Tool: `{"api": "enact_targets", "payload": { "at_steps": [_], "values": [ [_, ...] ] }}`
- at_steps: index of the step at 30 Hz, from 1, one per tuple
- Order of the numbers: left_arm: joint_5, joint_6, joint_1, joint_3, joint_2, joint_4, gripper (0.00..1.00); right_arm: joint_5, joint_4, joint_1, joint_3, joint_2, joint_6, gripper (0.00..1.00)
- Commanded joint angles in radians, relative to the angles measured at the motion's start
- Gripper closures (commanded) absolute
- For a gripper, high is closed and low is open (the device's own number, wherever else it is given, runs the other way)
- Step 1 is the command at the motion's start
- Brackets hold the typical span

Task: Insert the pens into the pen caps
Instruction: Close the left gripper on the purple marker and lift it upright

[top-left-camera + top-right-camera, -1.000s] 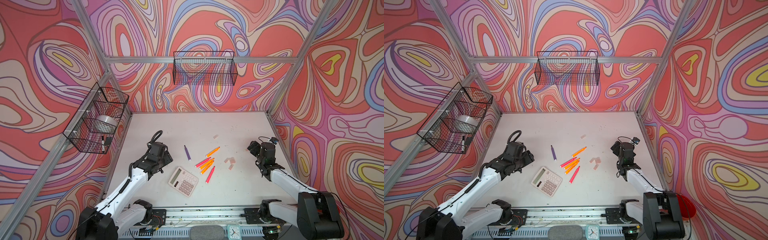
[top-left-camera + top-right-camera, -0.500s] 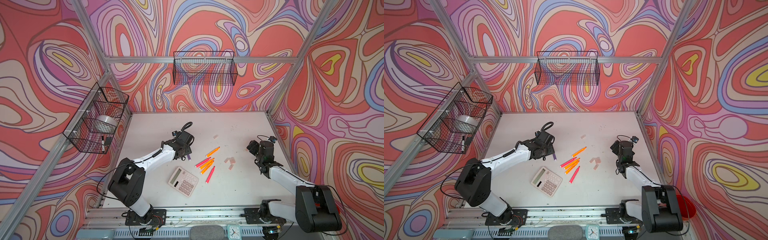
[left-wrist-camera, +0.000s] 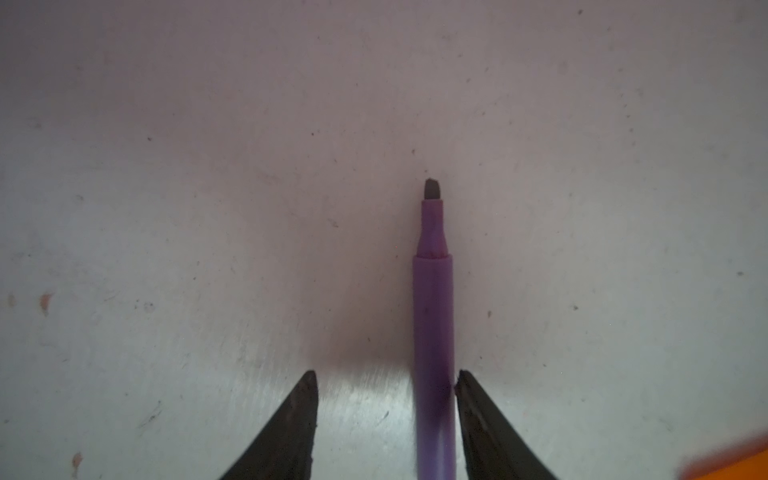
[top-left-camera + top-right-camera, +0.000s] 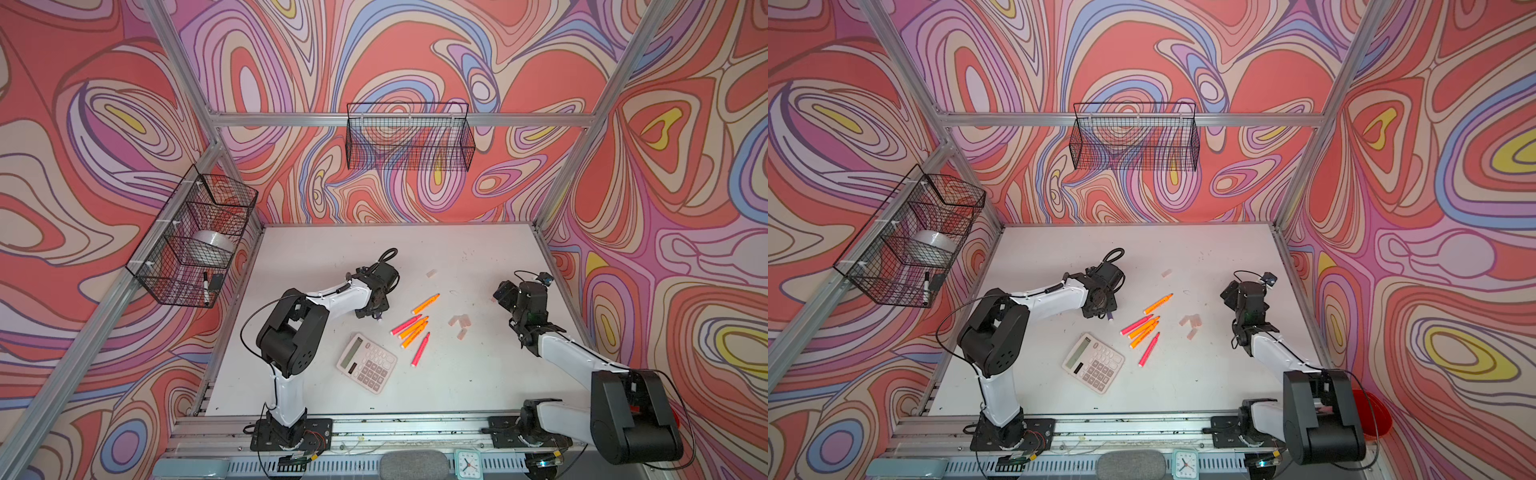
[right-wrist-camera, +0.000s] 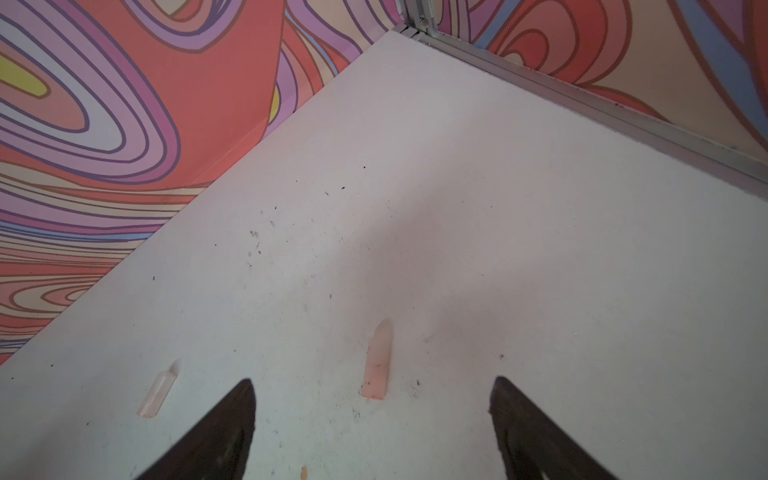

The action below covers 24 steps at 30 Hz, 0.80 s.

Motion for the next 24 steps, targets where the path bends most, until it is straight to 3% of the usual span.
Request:
{"api": "enact_targets", "payload": {
  "at_steps": [1, 11, 24],
  "values": [
    [-0.024, -0.027, -0.013, 0.035, 0.028, -0.063, 0.47, -0.006, 0.004, 0.006, 0.020, 0.005, 0.000, 0.09],
    [-0.056, -0.083, -0.062, 0.046, 0.035, -0.120, 0.49, -0.006, 0.003, 0.006, 0.016, 0.001, 0.000, 0.09],
    [-0.045, -0.108, -0.065, 0.025, 0.066, -0.092, 0.63, -0.008, 0.010, 0.006, 0.004, -0.011, 0.000, 0.09]
  ]
}}
